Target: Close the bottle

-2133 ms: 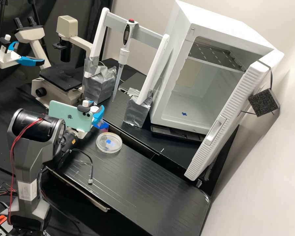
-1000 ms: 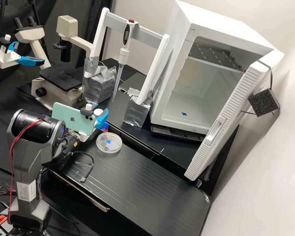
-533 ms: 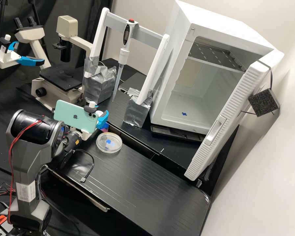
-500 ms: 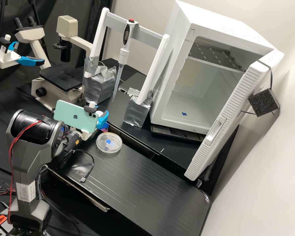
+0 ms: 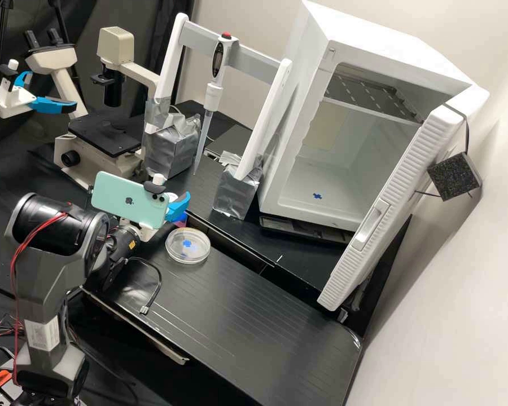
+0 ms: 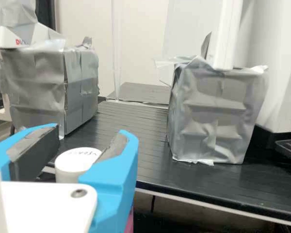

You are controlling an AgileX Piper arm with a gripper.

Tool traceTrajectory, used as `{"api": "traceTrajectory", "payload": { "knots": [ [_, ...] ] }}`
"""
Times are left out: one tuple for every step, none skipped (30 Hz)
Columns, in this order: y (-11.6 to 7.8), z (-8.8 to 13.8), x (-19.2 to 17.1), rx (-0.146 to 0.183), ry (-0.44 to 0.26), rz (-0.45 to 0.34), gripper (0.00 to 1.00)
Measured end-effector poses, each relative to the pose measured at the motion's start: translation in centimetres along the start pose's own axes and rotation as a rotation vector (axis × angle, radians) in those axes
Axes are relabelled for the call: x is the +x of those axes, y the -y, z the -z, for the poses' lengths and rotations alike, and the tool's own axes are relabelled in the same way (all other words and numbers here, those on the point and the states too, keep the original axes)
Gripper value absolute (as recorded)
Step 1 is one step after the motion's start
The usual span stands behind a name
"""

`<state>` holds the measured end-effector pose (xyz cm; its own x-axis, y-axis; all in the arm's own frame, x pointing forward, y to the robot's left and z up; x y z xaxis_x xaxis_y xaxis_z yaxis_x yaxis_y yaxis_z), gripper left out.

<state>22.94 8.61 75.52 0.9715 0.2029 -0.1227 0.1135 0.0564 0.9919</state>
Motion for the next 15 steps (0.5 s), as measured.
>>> {"api": "traceTrajectory", "payload": {
  "knots": [
    [-0.2, 0.1, -0.3, 0.002, -0.007, -0.008, 1.00],
    [-0.3, 0.1, -0.5, 0.001, -0.010, -0.009, 1.00],
    [-0.5, 0.2, -0.8, -0.002, -0.016, -0.009, 1.00],
    [-0.6, 0.3, -1.1, 0.000, -0.024, -0.012, 1.00],
    [-0.8, 0.3, -1.5, 0.002, -0.029, -0.015, 1.00],
    [-1.0, 0.4, -1.8, 0.004, -0.037, -0.026, 1.00],
    [-1.2, 0.5, -2.1, 0.005, -0.045, -0.036, 1.00],
    [-1.4, 0.5, -2.4, 0.010, -0.047, -0.047, 1.00],
    [-1.6, 0.6, -2.8, 0.013, -0.045, -0.065, 1.00],
    [-1.8, 0.6, -3.1, 0.013, -0.044, -0.082, 1.00],
    [-2.1, 0.6, -3.4, 0.012, -0.042, -0.108, 1.00],
    [-2.4, 0.6, -3.7, 0.021, -0.034, -0.136, 1.00],
    [-2.7, 0.6, -4.1, 0.030, -0.021, -0.155, 1.00],
    [-2.8, 0.5, -4.3, 0.036, -0.016, -0.165, 1.00],
    [-3.0, 0.5, -4.6, 0.042, -0.013, -0.175, 1.00]
  ]
}}
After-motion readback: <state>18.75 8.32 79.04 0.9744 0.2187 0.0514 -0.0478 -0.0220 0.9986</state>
